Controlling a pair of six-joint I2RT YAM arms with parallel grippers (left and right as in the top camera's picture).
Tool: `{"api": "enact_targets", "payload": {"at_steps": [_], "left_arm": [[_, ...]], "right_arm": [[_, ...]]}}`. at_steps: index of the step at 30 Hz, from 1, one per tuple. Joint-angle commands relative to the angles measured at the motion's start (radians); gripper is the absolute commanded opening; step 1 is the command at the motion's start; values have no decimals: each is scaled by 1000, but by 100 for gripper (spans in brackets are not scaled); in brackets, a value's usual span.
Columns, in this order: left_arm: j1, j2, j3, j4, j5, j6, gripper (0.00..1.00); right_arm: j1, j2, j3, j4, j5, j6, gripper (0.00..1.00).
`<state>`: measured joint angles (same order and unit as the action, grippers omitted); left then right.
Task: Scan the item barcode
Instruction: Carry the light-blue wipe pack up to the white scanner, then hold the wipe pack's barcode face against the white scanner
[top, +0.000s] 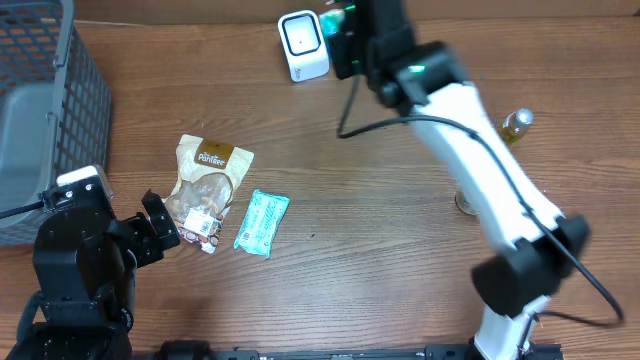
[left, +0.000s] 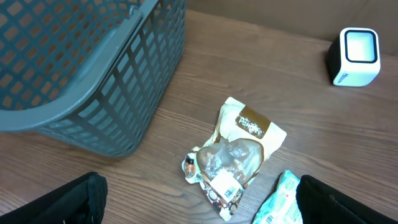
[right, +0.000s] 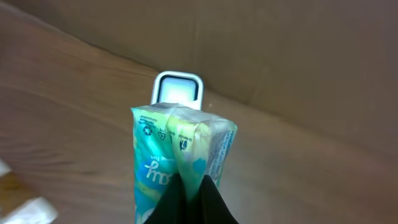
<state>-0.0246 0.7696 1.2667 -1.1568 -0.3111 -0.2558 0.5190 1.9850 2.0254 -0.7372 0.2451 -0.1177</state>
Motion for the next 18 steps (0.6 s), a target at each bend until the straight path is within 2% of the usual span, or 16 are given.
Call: {"api": "enact_targets", "payload": {"at_steps": [1, 12, 18], "left_arm": [[5, -4, 5, 1, -11, -3, 100], [5, -4, 5, 1, -11, -3, 100], [5, -4, 5, 1, -11, -3, 99]], "right_arm": [[23, 84, 3, 77, 121, -280, 4], [30, 357, 3, 471, 122, -787, 4], [29, 430, 3, 659, 121, -948, 4]]}}
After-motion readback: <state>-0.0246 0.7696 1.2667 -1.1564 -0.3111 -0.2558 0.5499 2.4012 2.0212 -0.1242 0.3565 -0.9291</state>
